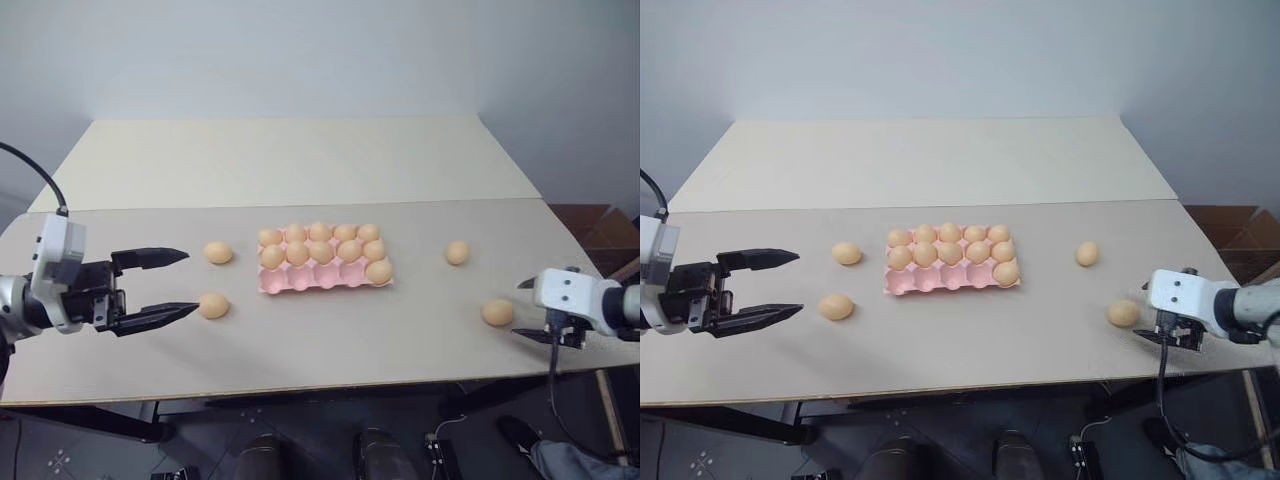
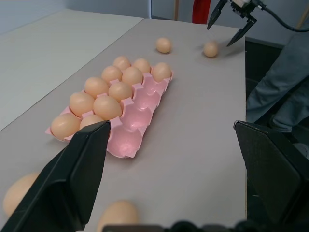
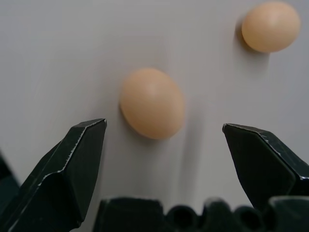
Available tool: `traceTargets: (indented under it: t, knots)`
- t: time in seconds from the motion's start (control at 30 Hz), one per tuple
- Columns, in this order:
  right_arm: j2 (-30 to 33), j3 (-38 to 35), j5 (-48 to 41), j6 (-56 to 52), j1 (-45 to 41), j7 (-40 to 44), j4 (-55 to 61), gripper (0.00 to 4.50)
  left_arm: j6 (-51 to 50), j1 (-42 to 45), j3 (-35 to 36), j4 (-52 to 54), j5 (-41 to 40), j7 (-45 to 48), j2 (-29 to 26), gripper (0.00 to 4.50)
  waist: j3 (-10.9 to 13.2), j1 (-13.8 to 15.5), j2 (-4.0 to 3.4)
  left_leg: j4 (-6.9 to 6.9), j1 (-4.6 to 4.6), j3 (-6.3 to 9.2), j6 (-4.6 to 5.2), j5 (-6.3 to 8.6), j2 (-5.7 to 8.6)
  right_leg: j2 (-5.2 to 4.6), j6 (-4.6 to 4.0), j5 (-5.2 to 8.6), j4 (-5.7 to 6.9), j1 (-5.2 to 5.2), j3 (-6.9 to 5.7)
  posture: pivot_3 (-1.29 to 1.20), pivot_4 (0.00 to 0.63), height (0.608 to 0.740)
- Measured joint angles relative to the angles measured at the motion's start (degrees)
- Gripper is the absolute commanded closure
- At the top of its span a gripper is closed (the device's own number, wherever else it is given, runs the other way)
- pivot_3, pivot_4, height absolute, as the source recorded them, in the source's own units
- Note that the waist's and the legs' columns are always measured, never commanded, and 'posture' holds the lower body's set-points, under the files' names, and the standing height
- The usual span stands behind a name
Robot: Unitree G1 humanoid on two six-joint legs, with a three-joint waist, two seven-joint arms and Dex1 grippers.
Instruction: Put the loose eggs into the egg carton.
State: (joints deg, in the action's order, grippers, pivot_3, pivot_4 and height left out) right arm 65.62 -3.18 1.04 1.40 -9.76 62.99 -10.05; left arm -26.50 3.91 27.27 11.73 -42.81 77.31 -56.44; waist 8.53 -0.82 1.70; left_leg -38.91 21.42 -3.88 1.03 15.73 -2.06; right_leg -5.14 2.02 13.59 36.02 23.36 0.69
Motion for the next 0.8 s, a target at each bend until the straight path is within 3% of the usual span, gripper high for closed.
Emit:
traceTargets:
  t: [0.2,0.3,0.47,0.53,0.7,0.8]
  knots:
    - [-1.7,2.1,-0.1,1.3,-1.5,1.1,-3.2,0.00,-0.1,-1.6,0.4,0.1,0.0,0.4,-1.1,0.08,0.0,0.2,-0.08,0.00,0.03,-0.02,0.01,0.01,0.02,-0.04,0.02,0.01,0.00,0.00,-0.01,0.00,0.150,0.740]
    - [-3.2,2.2,-1.1,1.3,-3.1,2.0,-4.1,0.59,-0.1,-1.9,0.7,0.3,0.0,0.3,-1.1,0.00,0.0,0.1,-0.08,-0.01,-0.02,0.01,0.01,0.01,0.01,-0.03,0.01,0.00,0.01,-0.03,0.00,0.00,0.150,0.740]
    - [-3.7,2.6,-1.5,0.9,-3.4,2.6,-5.0,2.32,-1.4,-3.4,1.1,1.4,-0.1,0.3,-2.0,0.00,0.0,0.1,-0.08,0.01,-0.04,0.00,0.01,0.01,0.00,-0.02,0.01,0.00,0.02,-0.03,0.00,0.00,0.150,0.740]
    - [-4.0,2.6,-1.7,0.6,-3.5,2.5,-5.0,2.64,-1.7,-3.7,1.3,1.5,-0.1,0.3,-2.1,0.00,0.0,0.1,-0.08,0.01,-0.04,0.01,0.01,0.01,0.00,-0.02,0.01,0.00,0.02,-0.03,0.00,0.00,0.150,0.740]
    - [-4.0,2.3,-2.4,-1.2,-2.8,2.0,-1.8,2.64,-2.2,-3.9,2.7,1.7,-0.1,0.3,-2.2,0.00,0.0,0.1,-0.09,0.01,-0.04,0.02,0.01,0.01,0.00,-0.02,0.01,0.00,0.04,-0.02,0.00,0.00,0.150,0.740]
    - [-4.1,0.9,-6.3,-5.5,-3.2,2.6,6.5,2.64,-2.2,-4.0,3.1,1.8,-0.2,0.0,-2.1,0.00,0.1,-0.1,-0.13,0.01,-0.05,0.10,0.01,0.01,-0.03,0.00,0.01,0.00,0.06,0.00,0.04,0.00,0.150,0.740]
